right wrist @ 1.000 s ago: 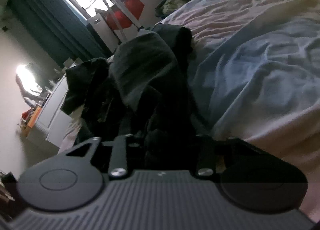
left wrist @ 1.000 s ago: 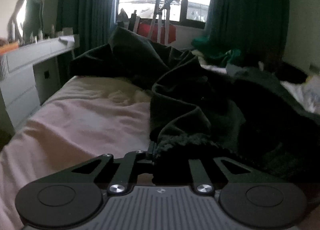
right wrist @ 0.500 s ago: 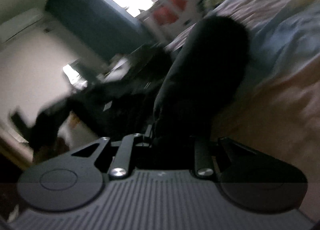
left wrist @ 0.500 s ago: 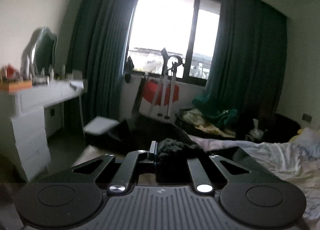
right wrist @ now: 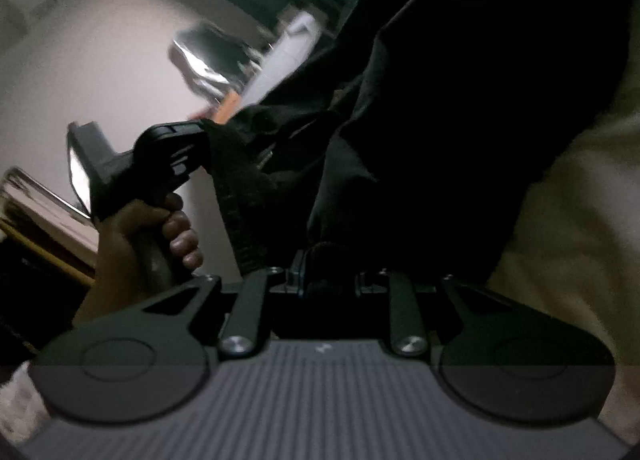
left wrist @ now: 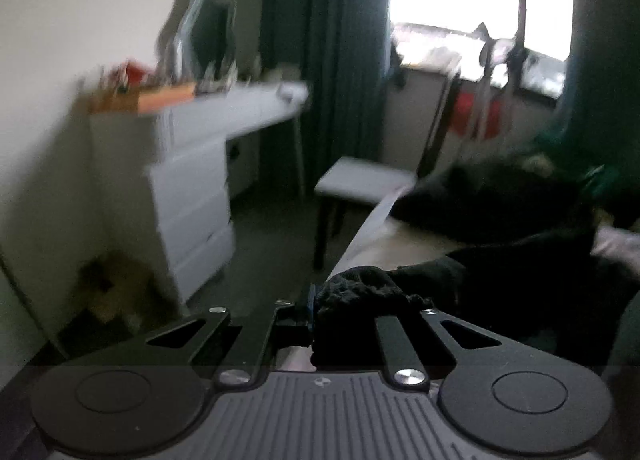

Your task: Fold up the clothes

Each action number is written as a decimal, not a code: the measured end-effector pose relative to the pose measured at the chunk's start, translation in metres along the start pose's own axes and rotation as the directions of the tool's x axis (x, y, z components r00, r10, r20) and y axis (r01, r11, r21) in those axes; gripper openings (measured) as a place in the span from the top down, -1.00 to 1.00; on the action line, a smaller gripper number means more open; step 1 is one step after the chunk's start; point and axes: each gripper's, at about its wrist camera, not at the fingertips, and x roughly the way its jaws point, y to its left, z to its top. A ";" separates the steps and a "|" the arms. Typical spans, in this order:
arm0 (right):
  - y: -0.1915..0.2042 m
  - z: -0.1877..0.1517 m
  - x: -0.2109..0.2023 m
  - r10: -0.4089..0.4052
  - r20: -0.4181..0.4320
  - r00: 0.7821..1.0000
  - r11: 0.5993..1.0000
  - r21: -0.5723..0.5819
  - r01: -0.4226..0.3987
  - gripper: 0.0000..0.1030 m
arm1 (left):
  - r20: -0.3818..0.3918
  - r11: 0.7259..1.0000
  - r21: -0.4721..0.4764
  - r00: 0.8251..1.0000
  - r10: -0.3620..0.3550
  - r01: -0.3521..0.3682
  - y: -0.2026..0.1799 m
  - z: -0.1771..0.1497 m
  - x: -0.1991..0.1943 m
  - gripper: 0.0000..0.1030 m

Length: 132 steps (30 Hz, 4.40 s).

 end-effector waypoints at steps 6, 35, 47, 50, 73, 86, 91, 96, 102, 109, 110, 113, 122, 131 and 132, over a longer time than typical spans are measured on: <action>-0.011 0.005 0.015 0.007 -0.040 0.999 1.000 -0.011 -0.008 0.44 | -0.018 0.998 -0.062 1.000 -0.009 0.008 0.018 -0.014 0.014 0.72; 0.006 0.069 -0.243 -0.294 0.454 0.842 0.807 -0.354 0.472 -1.00 | 0.142 0.972 0.088 0.963 -0.227 0.216 -0.136 -0.082 -0.262 -0.93; -0.068 0.077 -0.238 -0.345 0.516 0.784 0.795 -0.283 0.536 -1.00 | 0.046 0.954 0.134 0.960 -0.276 0.267 -0.186 -0.134 -0.221 -0.93; -0.067 0.077 -0.233 -0.351 0.512 0.784 0.793 -0.283 0.540 -1.00 | 0.028 0.957 0.146 0.965 -0.259 0.253 -0.185 -0.137 -0.208 -0.93; -0.075 0.068 -0.212 -0.456 0.433 0.777 0.760 -0.264 0.593 -1.00 | -0.049 0.978 0.083 0.981 -0.189 0.193 -0.167 -0.132 -0.191 -0.93; -0.083 0.072 -0.221 -0.493 0.441 0.750 0.764 -0.194 0.616 -1.00 | -0.056 0.951 0.190 0.970 -0.238 0.244 -0.230 -0.073 -0.143 -0.93; -0.102 0.079 -0.227 -0.512 0.446 0.735 0.784 -0.109 0.612 -1.00 | -0.017 0.933 0.202 0.954 -0.301 0.298 -0.299 -0.012 -0.087 -0.93; -0.135 0.090 -0.220 -0.550 0.436 0.712 0.786 -0.017 0.618 -1.00 | -0.030 0.925 0.206 0.947 -0.321 0.320 -0.376 0.030 -0.006 -0.89; -0.170 0.108 -0.204 -0.560 0.447 0.697 0.787 0.024 0.617 -0.99 | -0.101 0.926 0.273 0.965 -0.242 0.261 -0.452 0.041 0.092 -0.77; -0.193 0.119 -0.190 -0.547 0.461 0.699 0.799 0.039 0.600 -0.99 | -0.197 0.898 0.361 0.961 -0.193 0.254 -0.503 0.019 0.151 -0.62; -0.196 0.121 -0.187 -0.551 0.454 0.700 0.799 0.044 0.600 -0.99 | -0.196 0.893 0.378 0.964 -0.179 0.243 -0.507 0.015 0.153 -0.49; -0.202 0.123 -0.183 -0.561 0.448 0.696 0.796 0.062 0.602 -0.99 | -0.204 0.882 0.394 0.960 -0.191 0.259 -0.512 0.007 0.149 0.39; -0.196 0.122 -0.203 -0.571 0.520 0.635 0.778 0.096 0.621 -0.99 | -0.018 0.808 0.516 0.947 -0.322 0.284 -0.491 0.013 0.003 0.82; -0.175 0.112 -0.245 -0.555 0.617 0.558 0.771 0.130 0.624 -0.99 | -0.008 0.785 0.469 0.890 -0.456 0.406 -0.357 -0.033 -0.147 0.84; -0.173 0.110 -0.251 -0.553 0.627 0.549 0.771 0.135 0.623 -0.99 | -0.011 0.788 0.454 0.887 -0.462 0.416 -0.340 -0.046 -0.157 0.84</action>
